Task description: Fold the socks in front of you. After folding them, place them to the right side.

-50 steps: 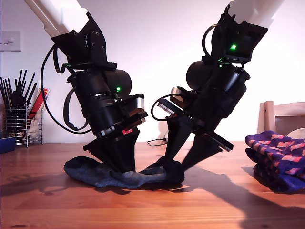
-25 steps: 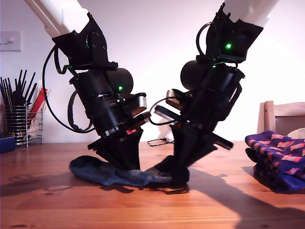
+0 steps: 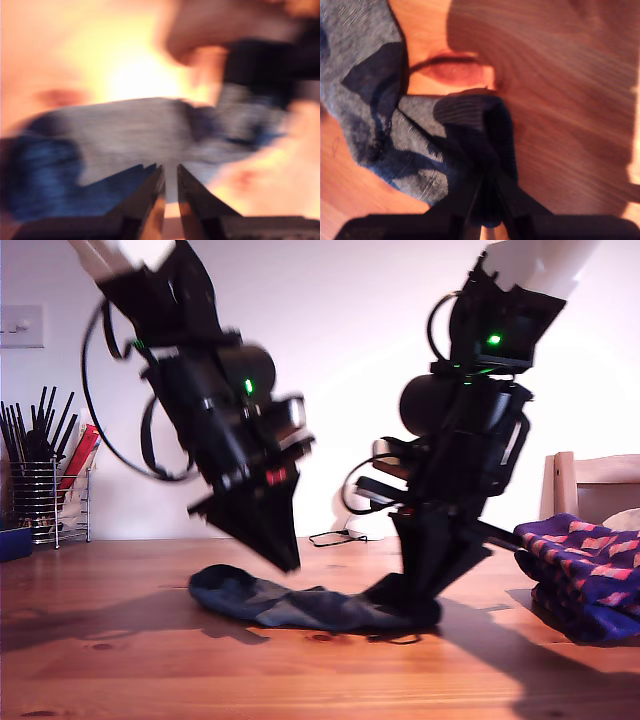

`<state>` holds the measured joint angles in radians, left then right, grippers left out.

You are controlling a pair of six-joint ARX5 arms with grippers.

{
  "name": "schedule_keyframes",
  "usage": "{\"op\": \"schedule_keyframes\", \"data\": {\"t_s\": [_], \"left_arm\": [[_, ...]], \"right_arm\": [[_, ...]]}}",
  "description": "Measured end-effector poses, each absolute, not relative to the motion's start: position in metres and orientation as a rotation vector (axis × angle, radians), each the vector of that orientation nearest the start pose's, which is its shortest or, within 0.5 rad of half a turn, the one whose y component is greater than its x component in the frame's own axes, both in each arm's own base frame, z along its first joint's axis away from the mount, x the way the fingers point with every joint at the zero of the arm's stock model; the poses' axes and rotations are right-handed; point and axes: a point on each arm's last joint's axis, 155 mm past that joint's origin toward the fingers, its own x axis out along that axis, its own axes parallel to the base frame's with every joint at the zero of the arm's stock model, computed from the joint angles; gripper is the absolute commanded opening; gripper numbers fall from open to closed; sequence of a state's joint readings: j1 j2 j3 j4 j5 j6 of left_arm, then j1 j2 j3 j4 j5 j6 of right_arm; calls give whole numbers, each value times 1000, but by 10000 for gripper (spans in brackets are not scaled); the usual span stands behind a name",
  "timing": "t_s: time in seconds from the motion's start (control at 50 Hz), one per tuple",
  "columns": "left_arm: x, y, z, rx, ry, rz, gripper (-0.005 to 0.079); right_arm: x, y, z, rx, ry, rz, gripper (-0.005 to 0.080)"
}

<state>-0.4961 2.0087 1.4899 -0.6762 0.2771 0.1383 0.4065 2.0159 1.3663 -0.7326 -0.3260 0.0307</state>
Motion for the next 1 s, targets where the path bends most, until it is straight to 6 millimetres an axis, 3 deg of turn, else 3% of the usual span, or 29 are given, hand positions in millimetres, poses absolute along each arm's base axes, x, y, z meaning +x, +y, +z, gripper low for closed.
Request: {"op": "schedule_keyframes", "data": {"t_s": [0.14, 0.44, 0.66, 1.0], "left_arm": [[402, -257, 48, 257, 1119, -716, 57], [414, -255, 47, 248, 1088, -703, 57], [409, -253, 17, 249, 1159, -701, 57], [402, -244, 6, 238, 1216, -708, 52]], "right_arm": [[351, 215, 3, -35, 1427, 588, -13], [352, 215, 14, -37, 1409, 593, -13], [351, 215, 17, -37, 1406, 593, -13], [351, 215, 17, -38, 1405, 594, -13]]}}
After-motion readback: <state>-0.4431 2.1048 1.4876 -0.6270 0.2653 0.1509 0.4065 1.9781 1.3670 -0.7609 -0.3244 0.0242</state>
